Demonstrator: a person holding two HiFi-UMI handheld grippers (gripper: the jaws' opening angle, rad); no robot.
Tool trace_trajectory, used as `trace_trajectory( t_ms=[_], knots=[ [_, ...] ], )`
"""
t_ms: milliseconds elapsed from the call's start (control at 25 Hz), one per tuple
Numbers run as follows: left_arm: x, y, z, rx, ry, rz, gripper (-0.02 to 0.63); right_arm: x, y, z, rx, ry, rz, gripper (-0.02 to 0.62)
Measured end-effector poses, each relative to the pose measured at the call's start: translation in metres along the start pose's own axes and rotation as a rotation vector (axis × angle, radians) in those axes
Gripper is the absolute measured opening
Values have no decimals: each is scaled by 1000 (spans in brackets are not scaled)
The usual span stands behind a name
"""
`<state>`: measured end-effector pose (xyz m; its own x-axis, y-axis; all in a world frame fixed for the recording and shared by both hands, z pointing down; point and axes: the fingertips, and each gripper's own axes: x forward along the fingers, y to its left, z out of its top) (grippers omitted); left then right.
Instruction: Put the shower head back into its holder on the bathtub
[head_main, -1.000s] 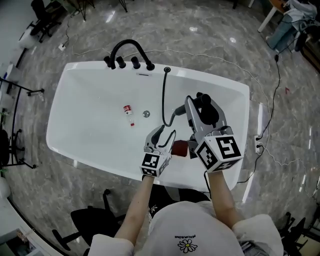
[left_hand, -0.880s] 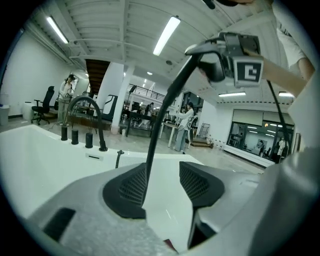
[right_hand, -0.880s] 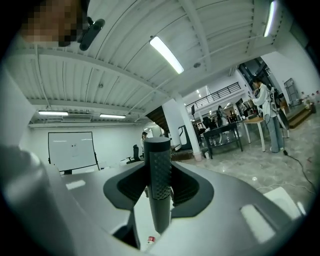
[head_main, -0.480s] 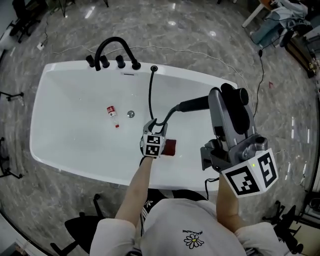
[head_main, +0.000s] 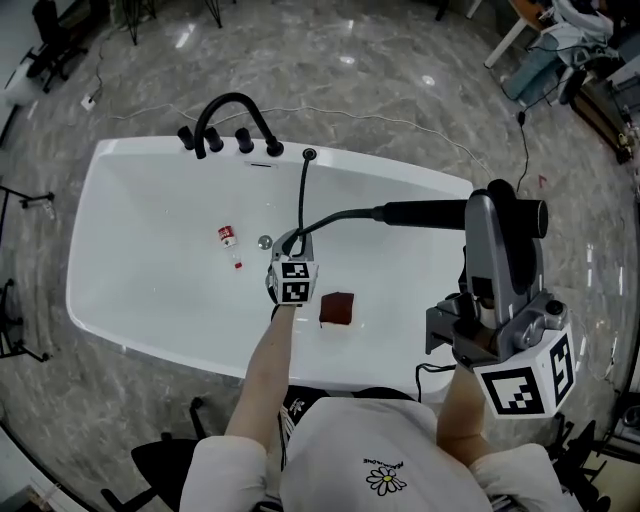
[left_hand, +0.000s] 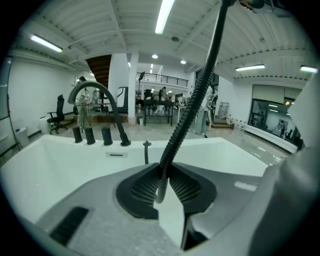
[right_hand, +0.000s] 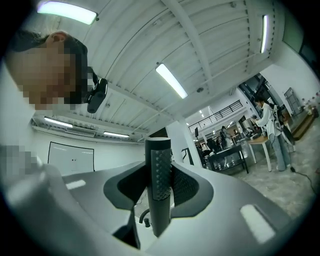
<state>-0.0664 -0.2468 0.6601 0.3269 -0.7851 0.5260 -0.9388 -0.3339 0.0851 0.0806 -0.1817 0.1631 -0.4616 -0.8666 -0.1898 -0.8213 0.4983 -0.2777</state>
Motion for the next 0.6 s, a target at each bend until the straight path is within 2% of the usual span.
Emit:
trace_trajectory(
  t_ms=[200, 360, 480, 600],
  knots=[
    [-6, 28, 84, 38, -153, 89, 60, -18, -8, 36, -53, -83, -4, 137],
    [-22, 41, 172, 89, -304, 140, 60, -39, -14, 57, -87, -136, -21, 138],
    [-40, 40, 255, 125, -446, 153, 60, -53, -25, 68, -35, -170, -24, 137],
    [-54, 29, 328, 190, -560, 128, 58, -63, -35, 76, 34, -210, -21, 137]
  ],
)
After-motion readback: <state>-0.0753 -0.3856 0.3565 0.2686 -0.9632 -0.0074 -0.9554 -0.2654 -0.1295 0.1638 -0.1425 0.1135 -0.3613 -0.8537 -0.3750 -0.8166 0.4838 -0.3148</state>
